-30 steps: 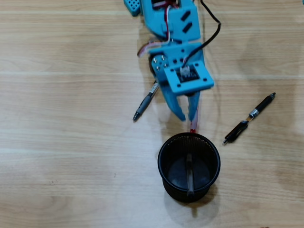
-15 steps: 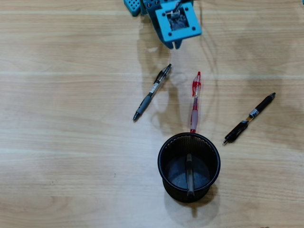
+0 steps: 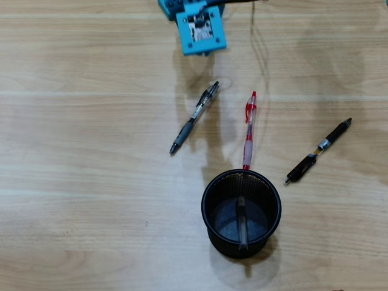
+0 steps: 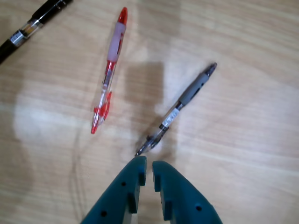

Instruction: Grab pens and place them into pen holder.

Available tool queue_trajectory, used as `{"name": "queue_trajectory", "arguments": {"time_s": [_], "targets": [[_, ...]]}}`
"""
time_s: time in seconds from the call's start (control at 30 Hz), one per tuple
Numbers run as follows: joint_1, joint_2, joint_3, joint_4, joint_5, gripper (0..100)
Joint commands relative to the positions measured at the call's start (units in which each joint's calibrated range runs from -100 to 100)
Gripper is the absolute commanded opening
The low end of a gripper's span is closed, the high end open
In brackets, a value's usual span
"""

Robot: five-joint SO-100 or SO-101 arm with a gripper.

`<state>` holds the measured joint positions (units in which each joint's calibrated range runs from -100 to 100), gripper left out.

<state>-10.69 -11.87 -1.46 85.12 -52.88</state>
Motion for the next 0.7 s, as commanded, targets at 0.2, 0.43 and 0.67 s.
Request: {"name": "queue_trajectory", "arguments": {"time_s": [0.2,0.43,0.67], "targets": [[-4.06,6.04,8.81,-18.78,-6.73,2],[-3.88,9.98,8.63,-20.94,-6.93,2],[-2.07,15.44,3.94,-14.31,-6.78,2]]}}
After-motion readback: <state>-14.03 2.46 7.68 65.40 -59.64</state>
